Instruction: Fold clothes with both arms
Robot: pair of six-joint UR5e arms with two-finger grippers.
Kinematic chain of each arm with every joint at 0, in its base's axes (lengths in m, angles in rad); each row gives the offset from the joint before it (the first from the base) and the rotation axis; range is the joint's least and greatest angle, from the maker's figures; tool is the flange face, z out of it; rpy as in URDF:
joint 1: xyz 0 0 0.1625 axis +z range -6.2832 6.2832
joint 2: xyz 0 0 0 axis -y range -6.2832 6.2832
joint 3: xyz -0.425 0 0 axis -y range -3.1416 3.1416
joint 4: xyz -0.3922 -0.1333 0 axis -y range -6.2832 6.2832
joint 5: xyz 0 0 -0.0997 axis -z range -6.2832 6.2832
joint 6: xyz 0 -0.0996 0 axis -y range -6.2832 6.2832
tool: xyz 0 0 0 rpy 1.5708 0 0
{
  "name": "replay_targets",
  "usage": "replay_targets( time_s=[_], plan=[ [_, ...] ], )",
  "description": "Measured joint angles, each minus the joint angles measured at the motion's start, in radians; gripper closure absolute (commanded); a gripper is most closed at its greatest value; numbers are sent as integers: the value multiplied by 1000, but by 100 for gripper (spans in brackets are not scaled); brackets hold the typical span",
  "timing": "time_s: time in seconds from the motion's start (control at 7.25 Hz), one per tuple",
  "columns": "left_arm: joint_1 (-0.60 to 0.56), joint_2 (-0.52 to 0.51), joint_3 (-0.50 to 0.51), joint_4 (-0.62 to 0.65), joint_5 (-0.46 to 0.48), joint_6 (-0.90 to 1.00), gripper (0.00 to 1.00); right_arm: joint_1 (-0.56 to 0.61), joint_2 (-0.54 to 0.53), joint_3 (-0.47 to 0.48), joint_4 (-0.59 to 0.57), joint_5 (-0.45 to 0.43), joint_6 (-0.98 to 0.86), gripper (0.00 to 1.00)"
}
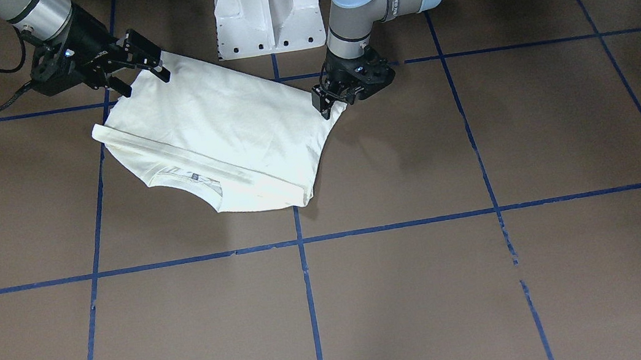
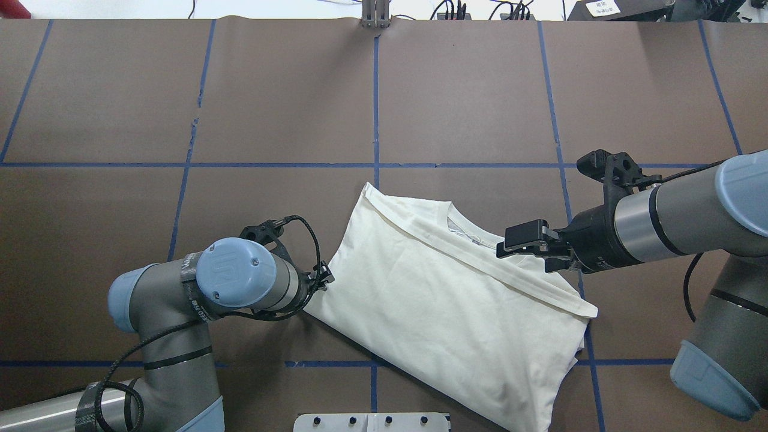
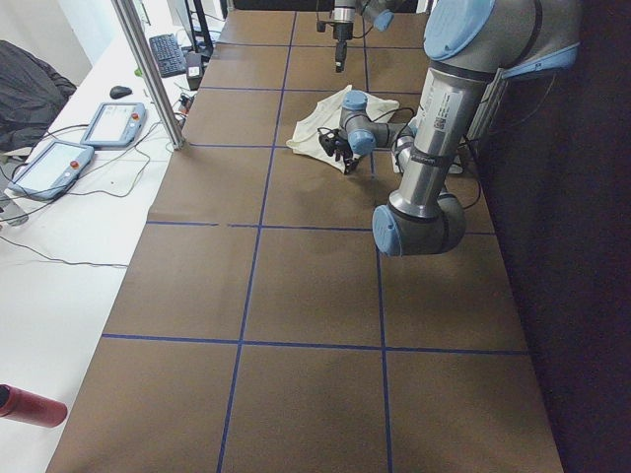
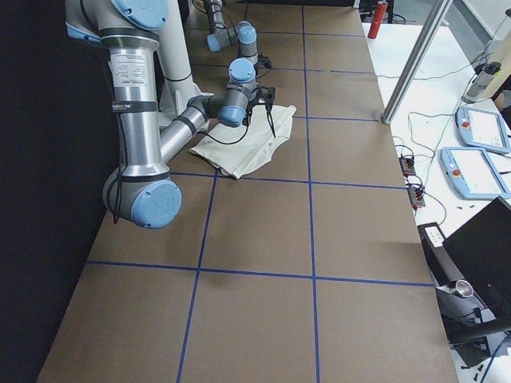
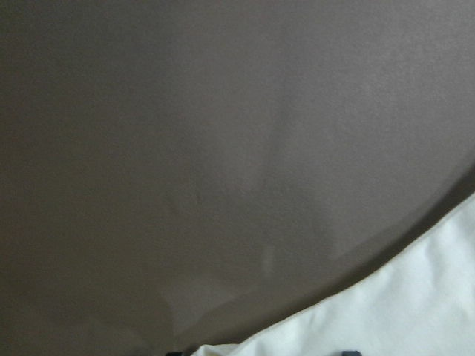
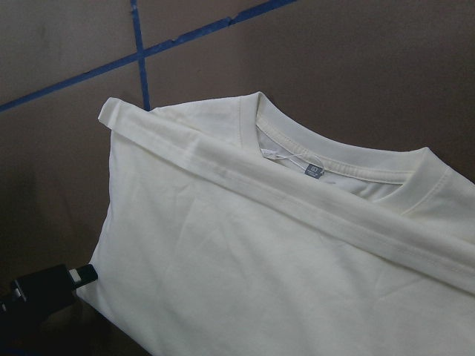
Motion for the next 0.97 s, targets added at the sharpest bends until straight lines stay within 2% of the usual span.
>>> replay_targets(
  time_s=[0.28,0.69,0.83,0.97],
  plan=[
    [2,1,-1,0,0,-1,42,2,1,-4,-1,2,0,0],
    [13,-6,-3,-1,1,0,95,10,2,-6,0,5,-1,0],
    [17,-7,-3,-1,1,0,100,13,2,-6,0,5,-1,0],
    [19,-6,-3,-1,1,1,100,14,2,-6,0,5,-1,0]
  ],
)
